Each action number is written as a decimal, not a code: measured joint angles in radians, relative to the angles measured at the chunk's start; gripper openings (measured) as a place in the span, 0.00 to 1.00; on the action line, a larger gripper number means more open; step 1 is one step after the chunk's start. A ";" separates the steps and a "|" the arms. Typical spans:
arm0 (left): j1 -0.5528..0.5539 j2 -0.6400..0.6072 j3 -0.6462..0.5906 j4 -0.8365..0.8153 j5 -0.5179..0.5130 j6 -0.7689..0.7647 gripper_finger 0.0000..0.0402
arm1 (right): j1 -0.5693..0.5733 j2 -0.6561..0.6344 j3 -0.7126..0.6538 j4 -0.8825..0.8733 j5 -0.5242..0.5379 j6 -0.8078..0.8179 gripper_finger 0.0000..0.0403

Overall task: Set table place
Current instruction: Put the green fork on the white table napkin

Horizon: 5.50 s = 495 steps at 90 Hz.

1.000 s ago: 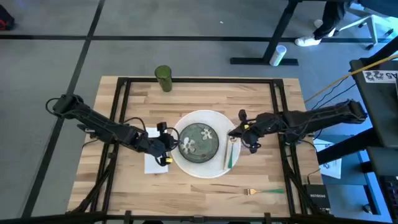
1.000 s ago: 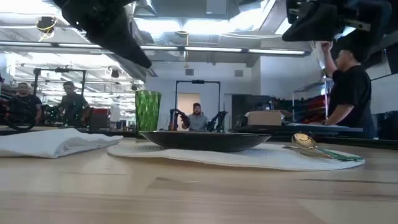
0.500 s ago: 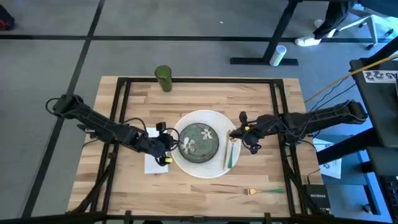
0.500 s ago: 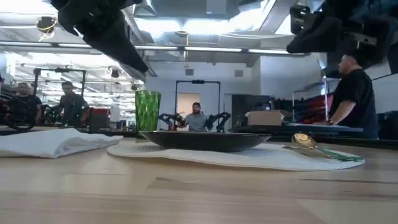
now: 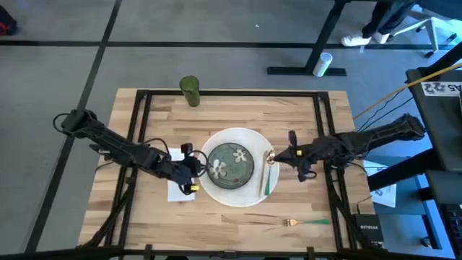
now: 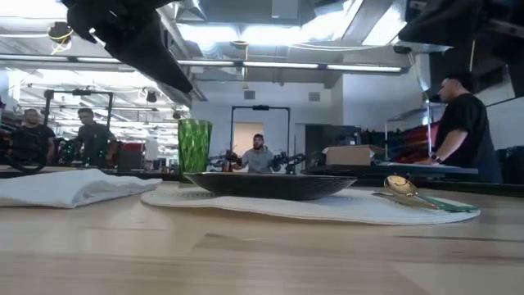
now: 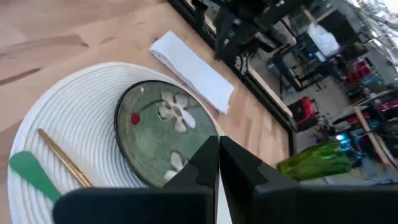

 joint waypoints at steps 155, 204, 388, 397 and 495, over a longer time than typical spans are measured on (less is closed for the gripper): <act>0.062 0.000 0.000 0.033 0.176 0.181 0.00 | 0.409 0.586 0.443 -0.603 -0.199 0.925 0.00; 0.106 0.000 0.000 -0.021 0.176 0.195 0.00 | 0.414 0.778 0.499 -0.574 -0.408 1.042 0.15; 0.104 0.000 0.000 -0.041 0.175 0.151 0.00 | 0.495 1.037 0.441 -0.535 -0.469 1.224 0.03; 0.104 -0.001 0.000 -0.041 0.175 0.151 0.00 | 0.460 1.038 0.440 -0.535 -0.475 1.179 0.03; -0.016 -0.014 0.000 0.019 -0.201 0.253 0.00 | 0.076 0.786 0.441 -0.171 -0.382 0.910 0.01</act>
